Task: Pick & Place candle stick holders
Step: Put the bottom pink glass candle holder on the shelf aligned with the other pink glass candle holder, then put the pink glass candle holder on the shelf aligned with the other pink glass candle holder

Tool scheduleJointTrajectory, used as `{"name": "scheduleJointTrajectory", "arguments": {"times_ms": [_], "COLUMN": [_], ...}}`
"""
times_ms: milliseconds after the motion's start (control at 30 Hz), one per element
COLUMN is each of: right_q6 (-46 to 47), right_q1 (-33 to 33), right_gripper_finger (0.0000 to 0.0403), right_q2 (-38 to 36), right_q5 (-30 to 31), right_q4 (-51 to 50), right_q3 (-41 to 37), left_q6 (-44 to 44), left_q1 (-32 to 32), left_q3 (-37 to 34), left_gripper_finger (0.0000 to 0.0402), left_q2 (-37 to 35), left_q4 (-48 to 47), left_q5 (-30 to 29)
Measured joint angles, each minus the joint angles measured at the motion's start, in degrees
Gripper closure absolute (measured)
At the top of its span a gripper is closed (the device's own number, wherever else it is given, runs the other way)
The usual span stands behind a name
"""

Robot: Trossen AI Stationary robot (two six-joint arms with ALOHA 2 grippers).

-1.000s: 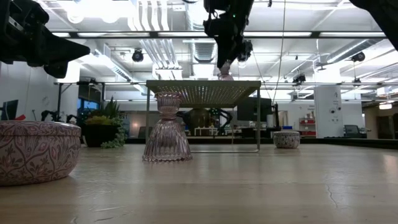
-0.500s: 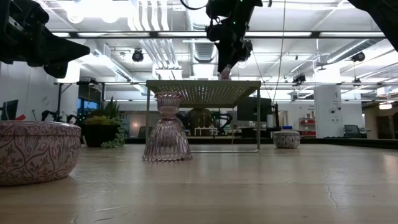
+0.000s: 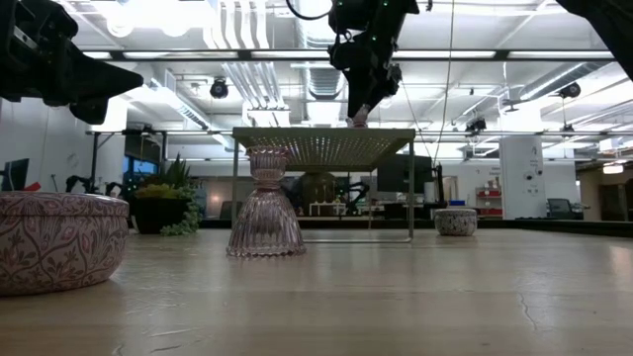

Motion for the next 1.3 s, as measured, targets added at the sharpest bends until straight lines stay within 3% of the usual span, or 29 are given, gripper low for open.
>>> {"name": "scheduleJointTrajectory", "arguments": {"times_ms": [733,1300], "right_q6": [1.4,0.9], "right_q1": [1.2,1.9], "right_gripper_finger": [0.022,0.0107], "right_q2": [0.0,-3.7], "right_q5": [-0.7,0.1], "right_q4": [-2.2,-2.2], "right_q3": [-0.4,5.3], "left_q6": [0.0,0.0], "left_q1": [0.0,0.0], "left_q3": [0.0,0.0], "left_gripper_finger": [0.0388,0.0388], "left_q2": [0.0,0.0], "left_q4": [0.0,0.0], "left_q5": [0.0,0.0]}}
